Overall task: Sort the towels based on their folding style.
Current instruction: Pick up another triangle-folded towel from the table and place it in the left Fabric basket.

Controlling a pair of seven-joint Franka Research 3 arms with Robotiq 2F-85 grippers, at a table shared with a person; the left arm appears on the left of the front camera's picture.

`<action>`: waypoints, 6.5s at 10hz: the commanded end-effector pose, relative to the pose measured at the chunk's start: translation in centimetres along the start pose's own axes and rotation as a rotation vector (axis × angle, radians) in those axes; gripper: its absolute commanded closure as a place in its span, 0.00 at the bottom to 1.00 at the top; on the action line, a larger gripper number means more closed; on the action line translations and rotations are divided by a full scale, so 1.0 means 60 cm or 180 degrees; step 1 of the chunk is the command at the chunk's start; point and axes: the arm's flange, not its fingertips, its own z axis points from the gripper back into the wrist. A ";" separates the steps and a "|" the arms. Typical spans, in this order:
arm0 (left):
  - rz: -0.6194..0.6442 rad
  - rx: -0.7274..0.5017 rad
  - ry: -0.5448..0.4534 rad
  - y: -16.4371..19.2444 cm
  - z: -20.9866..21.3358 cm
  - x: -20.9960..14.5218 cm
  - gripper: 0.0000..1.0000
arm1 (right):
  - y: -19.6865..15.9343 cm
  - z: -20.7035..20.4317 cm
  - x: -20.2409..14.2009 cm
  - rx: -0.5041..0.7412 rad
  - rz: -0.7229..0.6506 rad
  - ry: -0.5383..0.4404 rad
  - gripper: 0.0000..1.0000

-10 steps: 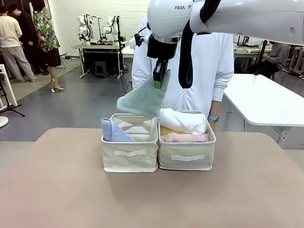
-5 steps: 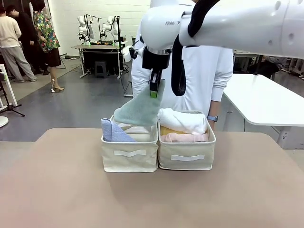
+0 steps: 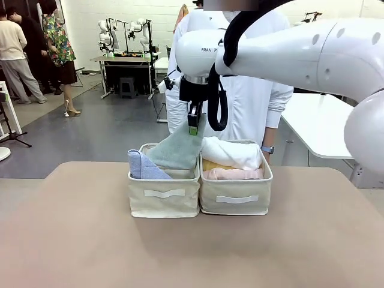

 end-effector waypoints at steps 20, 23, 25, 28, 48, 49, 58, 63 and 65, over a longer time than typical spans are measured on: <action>-0.0035 0.0019 -0.0027 0.000 0.003 0.002 0.00 | -0.005 -0.139 0.090 0.0890 0.0532 0.0164 0.37; -0.0035 0.0019 -0.0027 0.000 0.003 0.002 0.00 | -0.003 -0.128 0.090 0.0839 0.0515 0.0200 0.00; -0.0035 0.0019 -0.0027 0.000 0.003 0.002 0.00 | -0.001 -0.122 0.087 0.0823 0.0499 0.0208 0.00; -0.0035 0.0019 -0.0027 0.000 0.003 0.002 0.00 | 0.009 -0.081 0.073 0.0720 0.0424 0.0203 0.00; -0.0035 0.0019 -0.0027 0.000 0.003 0.002 0.00 | 0.352 0.197 -0.455 -0.0619 -0.1721 -0.0404 0.00; -0.0035 0.0019 -0.0027 0.000 0.003 0.002 0.00 | 0.352 0.197 -0.455 -0.0619 -0.1721 -0.0404 0.00; -0.0035 0.0019 -0.0027 0.000 0.003 0.002 0.00 | 0.307 0.370 -0.790 0.0648 -0.0408 -0.2851 0.00; -0.0035 0.0019 -0.0027 0.000 0.003 0.002 0.00 | 0.246 0.289 -0.898 0.0362 -0.0152 -0.3380 0.00; -0.0035 0.0019 -0.0027 0.000 0.003 0.002 0.00 | 0.243 0.294 -0.910 0.0210 -0.0242 -0.3354 0.00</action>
